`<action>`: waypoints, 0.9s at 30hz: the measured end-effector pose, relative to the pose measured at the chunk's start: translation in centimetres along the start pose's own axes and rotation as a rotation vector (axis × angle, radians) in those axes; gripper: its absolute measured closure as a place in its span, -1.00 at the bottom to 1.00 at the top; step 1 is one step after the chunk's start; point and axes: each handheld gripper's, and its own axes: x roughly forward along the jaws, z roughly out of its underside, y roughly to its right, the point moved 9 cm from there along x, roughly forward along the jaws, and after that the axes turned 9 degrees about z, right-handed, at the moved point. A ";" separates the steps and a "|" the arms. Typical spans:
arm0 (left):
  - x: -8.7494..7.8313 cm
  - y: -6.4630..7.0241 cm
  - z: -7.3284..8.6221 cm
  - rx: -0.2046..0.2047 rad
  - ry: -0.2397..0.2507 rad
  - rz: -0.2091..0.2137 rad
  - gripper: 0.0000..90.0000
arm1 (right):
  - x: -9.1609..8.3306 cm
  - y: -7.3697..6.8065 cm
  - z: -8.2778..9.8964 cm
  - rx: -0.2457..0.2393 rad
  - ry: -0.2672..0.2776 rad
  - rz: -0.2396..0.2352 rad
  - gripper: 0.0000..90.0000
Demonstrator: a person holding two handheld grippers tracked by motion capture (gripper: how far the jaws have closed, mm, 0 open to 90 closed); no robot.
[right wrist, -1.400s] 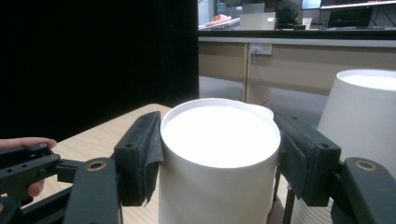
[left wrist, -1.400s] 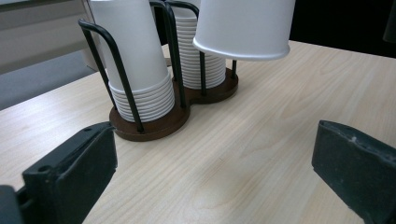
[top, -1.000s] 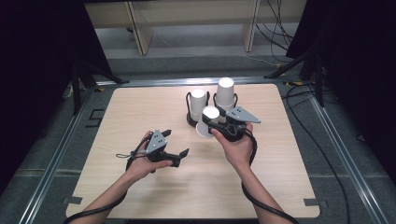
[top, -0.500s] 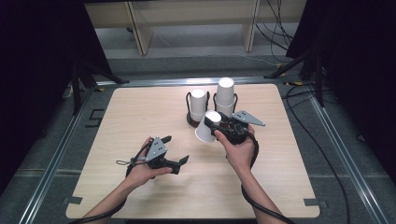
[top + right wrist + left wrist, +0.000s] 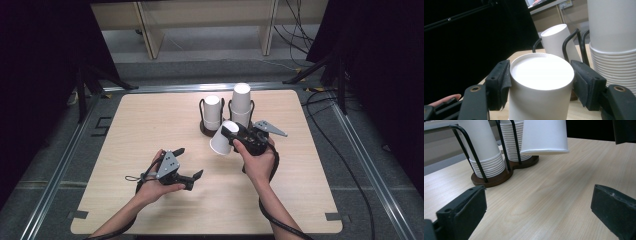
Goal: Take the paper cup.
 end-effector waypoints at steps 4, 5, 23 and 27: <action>0.1 0.1 -0.2 0.001 0.027 -0.005 -1.00 | -0.1 0.0 0.3 0.036 -0.017 -0.006 -0.21; 0.1 0.1 -0.1 0.003 0.018 -0.008 -1.00 | -0.1 0.1 0.4 0.037 -0.017 0.002 -0.21; 1.5 0.5 -0.4 0.045 0.029 0.000 -1.00 | -0.4 1.0 0.7 0.163 -0.020 -0.010 -0.21; 2.2 0.5 -0.5 0.047 0.033 0.005 -1.00 | -0.4 1.2 0.7 0.203 -0.024 -0.015 -0.21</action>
